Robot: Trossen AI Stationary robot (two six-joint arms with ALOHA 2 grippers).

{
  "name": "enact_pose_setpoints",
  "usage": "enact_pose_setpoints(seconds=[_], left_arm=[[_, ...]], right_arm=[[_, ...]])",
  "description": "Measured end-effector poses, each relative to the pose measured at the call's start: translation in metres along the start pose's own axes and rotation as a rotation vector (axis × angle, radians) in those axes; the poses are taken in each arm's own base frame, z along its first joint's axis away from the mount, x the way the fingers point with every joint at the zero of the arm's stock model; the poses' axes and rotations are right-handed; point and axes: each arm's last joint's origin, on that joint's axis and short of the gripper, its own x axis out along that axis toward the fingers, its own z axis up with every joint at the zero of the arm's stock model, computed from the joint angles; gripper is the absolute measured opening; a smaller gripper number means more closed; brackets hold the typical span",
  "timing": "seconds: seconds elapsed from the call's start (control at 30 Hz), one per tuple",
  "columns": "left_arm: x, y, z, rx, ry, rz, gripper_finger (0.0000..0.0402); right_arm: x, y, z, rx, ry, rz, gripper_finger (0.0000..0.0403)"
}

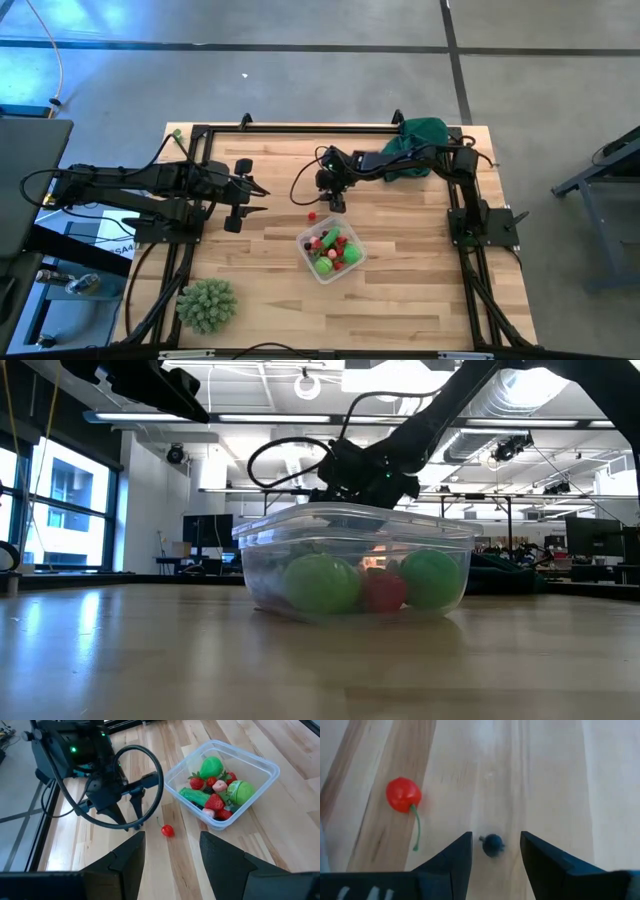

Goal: Pick and placing Produce into tupperware
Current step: Put the blueberry into the transparent container

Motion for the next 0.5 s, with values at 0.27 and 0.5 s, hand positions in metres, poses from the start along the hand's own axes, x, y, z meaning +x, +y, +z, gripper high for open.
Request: enact_pose_setpoints(seconds=[0.27,0.5], left_arm=[[0.0,0.0,0.0,0.0,0.0,0.0,0.0179],[0.0,0.0,0.0,0.0,0.0,0.0,0.0179]], right_arm=[[0.0048,0.0003,-0.0023,0.009,0.003,0.012,0.0158],[0.0056,0.0002,-0.0028,0.009,0.005,0.012,0.0158]])
